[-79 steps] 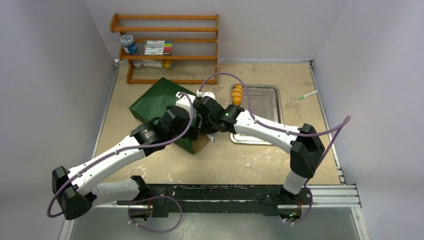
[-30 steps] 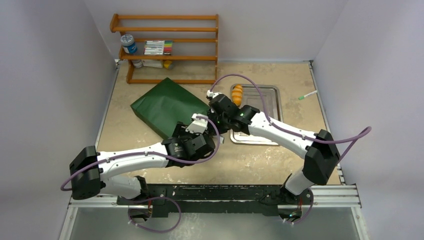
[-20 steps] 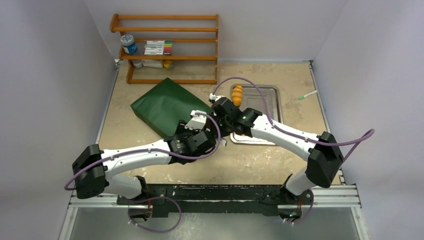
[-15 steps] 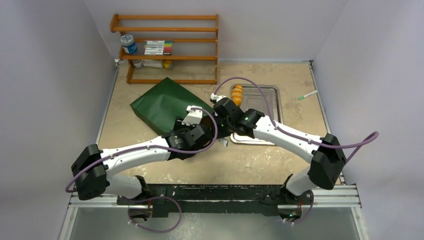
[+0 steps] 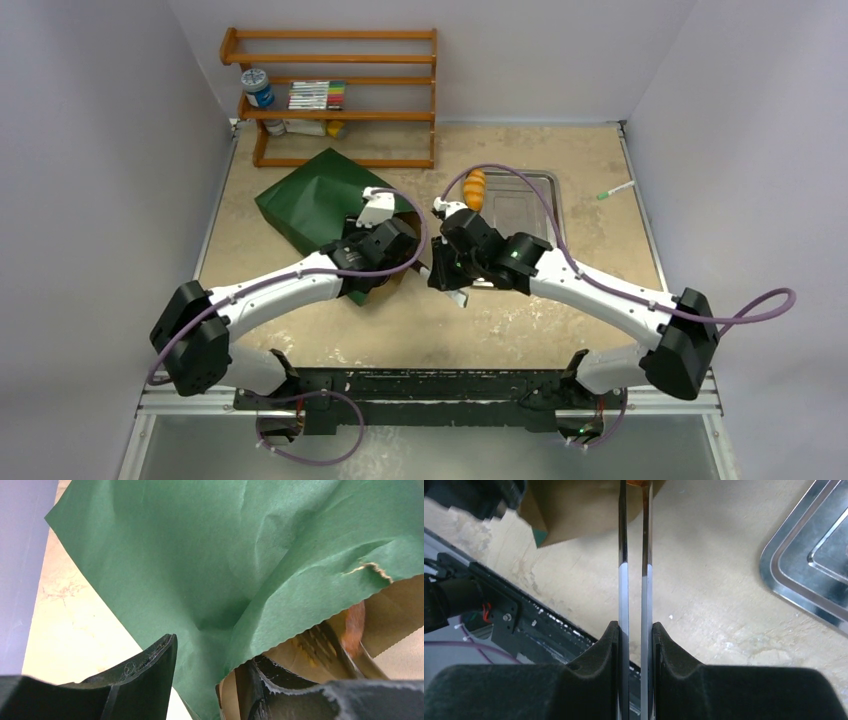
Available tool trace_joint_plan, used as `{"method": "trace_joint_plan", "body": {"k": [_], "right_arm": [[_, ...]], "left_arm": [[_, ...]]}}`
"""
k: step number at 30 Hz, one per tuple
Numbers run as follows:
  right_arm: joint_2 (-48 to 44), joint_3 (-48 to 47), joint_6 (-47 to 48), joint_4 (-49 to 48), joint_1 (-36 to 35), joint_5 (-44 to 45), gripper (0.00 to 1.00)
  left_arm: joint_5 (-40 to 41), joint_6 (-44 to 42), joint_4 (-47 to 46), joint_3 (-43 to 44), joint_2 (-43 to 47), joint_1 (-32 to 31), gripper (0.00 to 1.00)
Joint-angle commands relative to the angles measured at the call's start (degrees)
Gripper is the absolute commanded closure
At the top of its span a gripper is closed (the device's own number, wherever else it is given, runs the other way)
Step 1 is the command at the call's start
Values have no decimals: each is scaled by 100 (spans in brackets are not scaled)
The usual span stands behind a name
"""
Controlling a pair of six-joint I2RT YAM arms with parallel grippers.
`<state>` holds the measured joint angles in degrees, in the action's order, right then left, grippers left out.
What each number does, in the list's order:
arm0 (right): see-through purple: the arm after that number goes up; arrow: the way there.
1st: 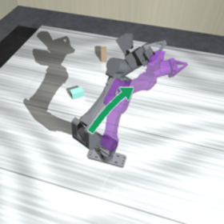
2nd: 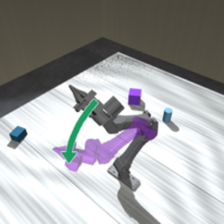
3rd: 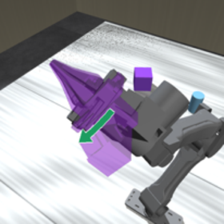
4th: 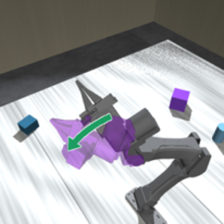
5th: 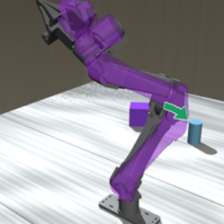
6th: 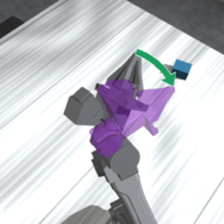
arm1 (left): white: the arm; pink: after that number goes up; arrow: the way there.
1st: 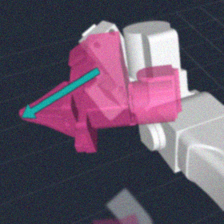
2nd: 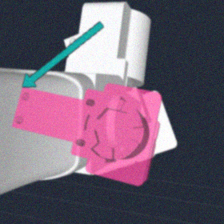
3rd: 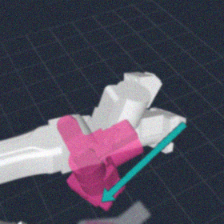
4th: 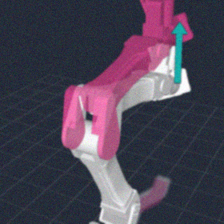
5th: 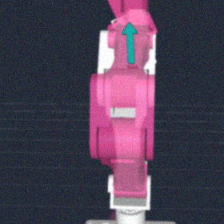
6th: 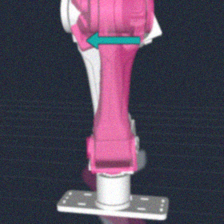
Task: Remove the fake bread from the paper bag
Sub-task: Take out the fake bread from the paper bag.
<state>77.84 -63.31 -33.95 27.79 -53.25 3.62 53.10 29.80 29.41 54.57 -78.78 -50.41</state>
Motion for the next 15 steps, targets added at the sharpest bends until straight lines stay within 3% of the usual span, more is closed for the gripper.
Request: {"method": "trace_joint_plan", "body": {"k": [1,15], "right_arm": [[-507,10,-295,272,-179,234,100],[-1741,38,-1259,1192,-283,1395,100]], "left_arm": [[41,-177,-252,385,-144,282,55],[-432,-185,-297,469,-223,970,54]]}}
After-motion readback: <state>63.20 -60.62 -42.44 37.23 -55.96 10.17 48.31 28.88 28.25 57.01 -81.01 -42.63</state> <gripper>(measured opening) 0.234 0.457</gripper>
